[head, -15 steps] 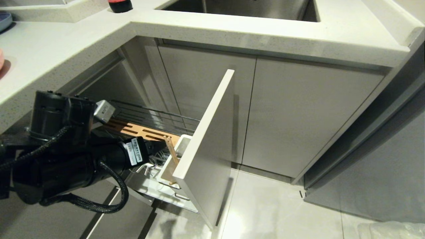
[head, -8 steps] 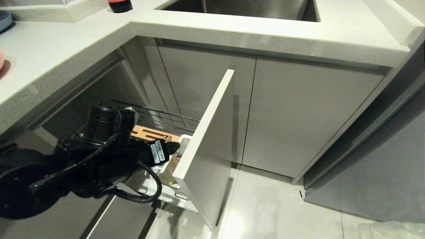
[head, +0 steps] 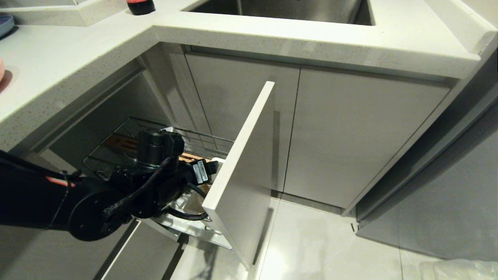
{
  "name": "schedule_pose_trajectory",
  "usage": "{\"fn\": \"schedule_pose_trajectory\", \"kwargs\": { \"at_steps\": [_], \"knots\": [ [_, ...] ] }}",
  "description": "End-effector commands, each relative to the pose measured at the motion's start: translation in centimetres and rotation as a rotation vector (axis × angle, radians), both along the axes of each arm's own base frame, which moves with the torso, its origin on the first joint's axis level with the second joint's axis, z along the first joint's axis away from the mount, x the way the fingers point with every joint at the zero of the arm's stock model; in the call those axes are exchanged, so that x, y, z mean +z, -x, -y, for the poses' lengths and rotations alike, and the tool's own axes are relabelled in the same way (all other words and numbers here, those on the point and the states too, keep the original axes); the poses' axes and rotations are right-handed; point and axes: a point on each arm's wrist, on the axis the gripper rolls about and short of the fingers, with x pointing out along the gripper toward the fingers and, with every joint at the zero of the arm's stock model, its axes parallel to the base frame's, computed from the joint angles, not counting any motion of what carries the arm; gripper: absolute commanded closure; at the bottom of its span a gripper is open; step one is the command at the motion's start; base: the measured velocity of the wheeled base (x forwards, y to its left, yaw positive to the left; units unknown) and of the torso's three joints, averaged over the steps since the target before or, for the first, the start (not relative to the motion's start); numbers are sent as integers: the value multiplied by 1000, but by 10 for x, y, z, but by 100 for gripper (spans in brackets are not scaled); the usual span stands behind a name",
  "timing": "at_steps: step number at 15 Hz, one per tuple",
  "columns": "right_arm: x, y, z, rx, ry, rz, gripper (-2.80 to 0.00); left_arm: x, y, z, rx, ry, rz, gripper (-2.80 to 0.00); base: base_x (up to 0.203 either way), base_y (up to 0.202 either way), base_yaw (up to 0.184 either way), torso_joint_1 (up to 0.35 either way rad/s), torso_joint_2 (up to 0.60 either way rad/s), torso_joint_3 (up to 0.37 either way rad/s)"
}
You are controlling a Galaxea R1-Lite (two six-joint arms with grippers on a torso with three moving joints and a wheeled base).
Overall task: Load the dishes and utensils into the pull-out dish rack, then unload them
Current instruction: Take the chopsticks out of the cupboard
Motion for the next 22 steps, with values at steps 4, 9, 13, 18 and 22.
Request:
{"fn": "schedule_pose_trajectory", "kwargs": {
  "at_steps": [4, 9, 13, 18, 22],
  "knots": [
    [0, 0, 0, 1, 1, 0, 0, -5, -3, 1, 5, -3, -7, -280, 0, 0, 0, 0, 0, 0],
    [0, 0, 0, 1, 1, 0, 0, -3, -3, 1, 12, -7, 9, 0, 0, 0, 0, 0, 0, 0],
    [0, 0, 0, 1, 1, 0, 0, -2, -2, 1, 12, -6, 10, 0, 0, 0, 0, 0, 0, 0],
    [0, 0, 0, 1, 1, 0, 0, 0, 1, 4, 1, 0, 16, 0, 0, 0, 0, 0, 0, 0],
    [0, 0, 0, 1, 1, 0, 0, 10, 14, 15, 0, 17, 54, 0, 0, 0, 0, 0, 0, 0]
  ]
}}
